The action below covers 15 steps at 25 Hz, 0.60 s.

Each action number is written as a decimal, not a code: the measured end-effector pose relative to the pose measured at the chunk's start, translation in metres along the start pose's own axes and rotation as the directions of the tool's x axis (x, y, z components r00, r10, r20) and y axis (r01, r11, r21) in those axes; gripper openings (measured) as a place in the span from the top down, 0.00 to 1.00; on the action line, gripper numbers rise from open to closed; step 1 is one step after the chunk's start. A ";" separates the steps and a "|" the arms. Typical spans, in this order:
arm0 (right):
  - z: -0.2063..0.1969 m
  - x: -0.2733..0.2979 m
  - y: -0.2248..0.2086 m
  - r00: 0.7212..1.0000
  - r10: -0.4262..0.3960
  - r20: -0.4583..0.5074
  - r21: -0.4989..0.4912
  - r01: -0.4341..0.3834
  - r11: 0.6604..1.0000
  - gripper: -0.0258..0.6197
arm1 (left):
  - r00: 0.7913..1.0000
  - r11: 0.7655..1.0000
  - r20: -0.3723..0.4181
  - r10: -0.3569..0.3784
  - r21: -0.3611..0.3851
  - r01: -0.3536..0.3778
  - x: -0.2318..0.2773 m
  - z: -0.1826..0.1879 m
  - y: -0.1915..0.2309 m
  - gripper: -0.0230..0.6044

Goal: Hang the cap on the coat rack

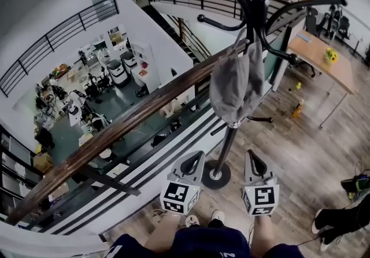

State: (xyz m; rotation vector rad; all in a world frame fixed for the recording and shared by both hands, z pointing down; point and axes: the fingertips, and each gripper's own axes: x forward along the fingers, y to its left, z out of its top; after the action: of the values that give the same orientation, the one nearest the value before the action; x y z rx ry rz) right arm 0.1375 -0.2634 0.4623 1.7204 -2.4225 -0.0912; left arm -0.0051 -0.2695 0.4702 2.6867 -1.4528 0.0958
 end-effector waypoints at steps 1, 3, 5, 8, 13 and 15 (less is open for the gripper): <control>0.002 0.000 -0.001 1.000 -0.004 0.007 0.000 0.004 1.000 0.95 | 1.000 1.000 0.011 0.000 -0.004 0.000 0.000 0.002 0.000 0.96; 0.005 0.000 -0.003 1.000 -0.012 0.020 -0.004 0.012 1.000 0.95 | 1.000 1.000 0.031 -0.006 -0.013 0.007 0.001 0.005 0.000 0.96; 0.004 0.000 -0.003 1.000 -0.018 0.022 -0.011 0.019 1.000 0.95 | 0.999 1.000 0.039 -0.013 -0.022 0.013 0.001 0.007 -0.001 0.96; 0.003 0.003 -0.001 1.000 -0.011 0.012 -0.020 0.011 1.000 0.95 | 0.999 0.999 0.032 -0.013 -0.036 0.014 0.004 0.008 0.001 0.96; 0.001 0.009 -0.002 1.000 -0.012 0.003 -0.035 0.012 0.999 0.95 | 0.999 0.999 0.038 0.009 -0.046 -0.008 0.005 0.009 0.006 0.96; 0.000 0.010 -0.002 1.000 -0.012 -0.003 -0.038 0.012 0.999 0.95 | 0.999 0.999 0.031 0.009 -0.042 -0.008 0.006 0.010 0.007 0.96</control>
State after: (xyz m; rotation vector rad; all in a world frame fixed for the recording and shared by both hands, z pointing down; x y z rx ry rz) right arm 0.1358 -0.2738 0.4629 1.7171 -2.3923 -0.1349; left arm -0.0079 -0.2793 0.4614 2.6606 -1.4580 0.0235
